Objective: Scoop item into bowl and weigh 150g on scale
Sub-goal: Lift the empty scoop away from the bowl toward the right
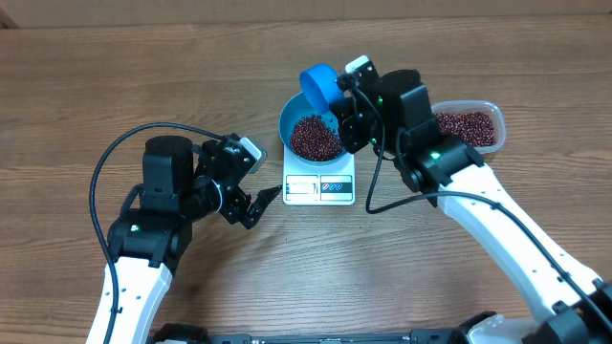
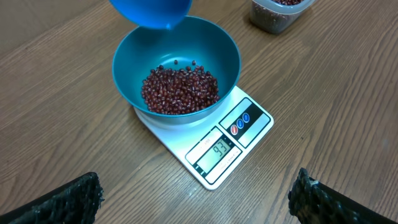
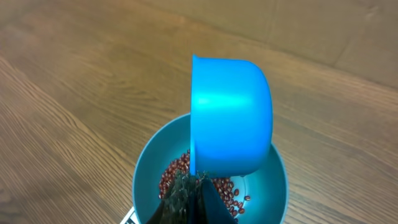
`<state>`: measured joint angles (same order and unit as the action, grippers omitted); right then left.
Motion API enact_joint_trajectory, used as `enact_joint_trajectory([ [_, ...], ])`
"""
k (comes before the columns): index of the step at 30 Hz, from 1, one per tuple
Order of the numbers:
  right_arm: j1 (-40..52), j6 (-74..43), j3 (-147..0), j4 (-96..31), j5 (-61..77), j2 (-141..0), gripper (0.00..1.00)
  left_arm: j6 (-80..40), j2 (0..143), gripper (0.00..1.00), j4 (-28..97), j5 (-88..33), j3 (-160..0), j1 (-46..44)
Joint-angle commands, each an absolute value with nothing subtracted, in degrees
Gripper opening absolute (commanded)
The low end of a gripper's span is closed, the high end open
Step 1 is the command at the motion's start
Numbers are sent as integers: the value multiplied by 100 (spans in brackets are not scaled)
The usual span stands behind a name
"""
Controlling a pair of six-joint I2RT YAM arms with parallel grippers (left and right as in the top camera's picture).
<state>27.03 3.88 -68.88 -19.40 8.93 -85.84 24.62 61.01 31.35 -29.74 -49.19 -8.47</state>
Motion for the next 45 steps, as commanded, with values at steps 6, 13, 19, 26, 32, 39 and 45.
enact_joint_trajectory([
  [6,2541,148,-7168,-2268,-421,-7819,4,2571,6073,99,3131,-2982,-4890,-801],
  [13,2362,174,-7166,-2845,-2368,-7758,4,2571,6073,100,3131,-2982,-4890,-801],
  [19,1955,174,-7166,-3365,-3063,-7782,4,2571,6073,100,3129,-2982,-4890,-801],
  [26,1306,172,-7166,-3883,-3061,-8027,4,2571,6073,100,3131,-2982,-4890,-801],
  [32,1017,176,-7164,-4040,-3061,-8552,4,2571,6073,100,3131,-2982,-4890,-801],
  [39,1009,191,-7164,-4051,-3061,-9098,4,2571,6073,100,3131,-2982,-4890,-801],
  [45,1009,191,-7164,-4169,-3063,-9332,4,2571,6073,99,3129,-2982,-4890,-801],
])
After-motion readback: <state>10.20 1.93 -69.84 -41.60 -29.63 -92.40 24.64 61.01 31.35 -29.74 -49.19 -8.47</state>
